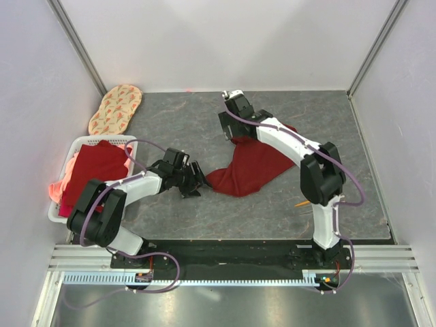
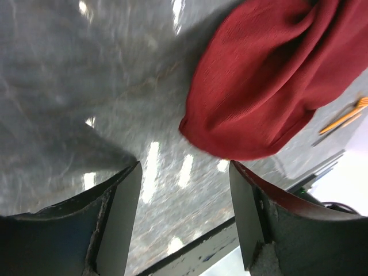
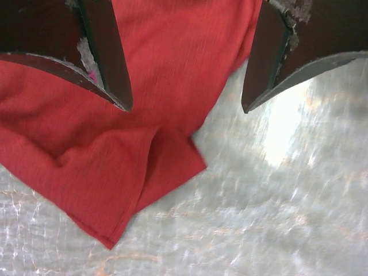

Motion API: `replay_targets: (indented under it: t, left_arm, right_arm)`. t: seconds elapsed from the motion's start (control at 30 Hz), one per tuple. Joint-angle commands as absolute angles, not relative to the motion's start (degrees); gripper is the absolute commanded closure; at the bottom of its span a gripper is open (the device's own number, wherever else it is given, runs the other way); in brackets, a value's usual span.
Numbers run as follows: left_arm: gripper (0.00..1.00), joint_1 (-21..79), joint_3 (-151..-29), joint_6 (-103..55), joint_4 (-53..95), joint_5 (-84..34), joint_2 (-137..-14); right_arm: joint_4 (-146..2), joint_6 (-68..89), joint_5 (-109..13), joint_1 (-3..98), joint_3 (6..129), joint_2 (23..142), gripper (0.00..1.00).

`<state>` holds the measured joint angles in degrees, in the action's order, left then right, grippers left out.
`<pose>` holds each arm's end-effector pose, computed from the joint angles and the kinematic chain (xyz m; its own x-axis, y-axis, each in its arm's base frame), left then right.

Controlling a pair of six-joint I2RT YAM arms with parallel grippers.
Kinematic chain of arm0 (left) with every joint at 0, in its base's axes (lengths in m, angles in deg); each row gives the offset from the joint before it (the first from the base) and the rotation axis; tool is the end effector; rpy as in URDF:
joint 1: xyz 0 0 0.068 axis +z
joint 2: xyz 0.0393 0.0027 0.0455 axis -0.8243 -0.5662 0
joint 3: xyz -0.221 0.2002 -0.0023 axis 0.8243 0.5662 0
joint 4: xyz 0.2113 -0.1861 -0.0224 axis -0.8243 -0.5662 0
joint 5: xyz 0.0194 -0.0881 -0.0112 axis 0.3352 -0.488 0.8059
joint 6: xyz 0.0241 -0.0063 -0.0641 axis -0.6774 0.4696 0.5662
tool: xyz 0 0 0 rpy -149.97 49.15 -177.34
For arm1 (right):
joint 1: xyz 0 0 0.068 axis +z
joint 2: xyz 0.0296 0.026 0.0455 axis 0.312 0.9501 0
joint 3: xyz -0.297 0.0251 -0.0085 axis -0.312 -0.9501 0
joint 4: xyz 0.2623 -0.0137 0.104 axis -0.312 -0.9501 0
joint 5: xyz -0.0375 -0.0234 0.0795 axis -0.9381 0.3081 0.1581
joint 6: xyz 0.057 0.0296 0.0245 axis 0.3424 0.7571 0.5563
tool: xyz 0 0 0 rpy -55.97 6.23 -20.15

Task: Fold the napkin into a case and place the utensils inside
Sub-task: Pick up the crumpled napkin from the center of the board.

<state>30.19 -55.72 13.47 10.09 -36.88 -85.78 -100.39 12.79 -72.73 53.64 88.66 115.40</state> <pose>0.2555 -0.1417 0.1415 -0.9256 -0.3472 -0.1508 -0.1916 0.7733 -0.6044 0.4150 0.2756 0.2662 -0.6436 -0.2682 -0.7169 -0.2894 0.9523 -0.0966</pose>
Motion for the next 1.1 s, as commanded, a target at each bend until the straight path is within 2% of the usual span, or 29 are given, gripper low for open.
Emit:
replay_targets:
  t: [0.0,0.13,0.3,0.5,0.6,0.63,0.7,0.73,0.77,0.83,0.87,0.9,0.93,1.07]
  left_arm:
    - [0.3,30.9,-55.76,15.62,17.92,-39.24,-85.63]
    - [0.25,30.9,-55.49,16.24,18.1,-36.7,-84.39]
    - [0.28,30.82,-57.51,18.17,18.71,-38.01,-89.66]
    - [0.43,30.82,-59.8,18.44,20.29,-37.31,-92.92]
    - [0.56,30.73,-60.42,17.74,20.03,-35.9,-92.74]
    - [0.64,30.73,-60.59,17.3,19.85,-35.81,-92.66]
    - [0.73,30.64,-60.51,16.6,19.42,-35.38,-91.61]
    - [0.81,30.47,-60.77,15.72,19.33,-34.94,-91.25]
    - [0.88,30.55,-60.94,15.19,17.41,-34.67,-90.73]
    - [0.97,30.55,-61.9,13.09,15.56,-33.8,-88.72]
    - [0.98,30.38,-62.26,12.47,14.5,-33.27,-87.83]
    - [0.98,30.38,-62.52,11.94,12.4,-32.74,-86.6]
    - [0.98,30.29,-62.87,10.72,11.6,-31.69,-84.07]
    - [0.98,30.38,-64.19,6.93,5.02,-27.56,-75.12]
  right_arm:
    - [-105.7,16.38,-72.77,48.51,97.74,121.02,0.16]
    - [-105.96,18.58,-72.15,47.54,103.18,127.68,0.16]
    - [-107.37,21.13,-71.36,46.75,108.64,133.5,0.28]
    - [-108.6,21.22,-72.14,46.57,111.2,137.37,0.39]
    - [-109.04,21.31,-74.51,46.31,110.23,137.73,0.46]
    - [-109.04,21.31,-74.52,45.96,109.54,137.55,0.5]
    - [-109.04,21.48,-74.17,45.69,109.27,137.38,0.6]
    - [-109.04,21.48,-73.99,45.6,109.09,136.94,0.64]
    - [-109.04,21.48,-74.17,45.52,108.92,136.59,0.72]
    - [-109.04,21.48,-74.25,45.25,108.39,134.93,0.81]
    - [-109.13,21.48,-74.17,45.25,108.3,134.13,0.92]
    - [-109.13,21.48,-73.91,45.16,108.21,133.34,0.97]
    - [-109.22,21.48,-73.38,44.73,108.12,131.77,1.0]
    - [-111.23,21.49,-73.28,43.93,108.39,126.67,1.0]
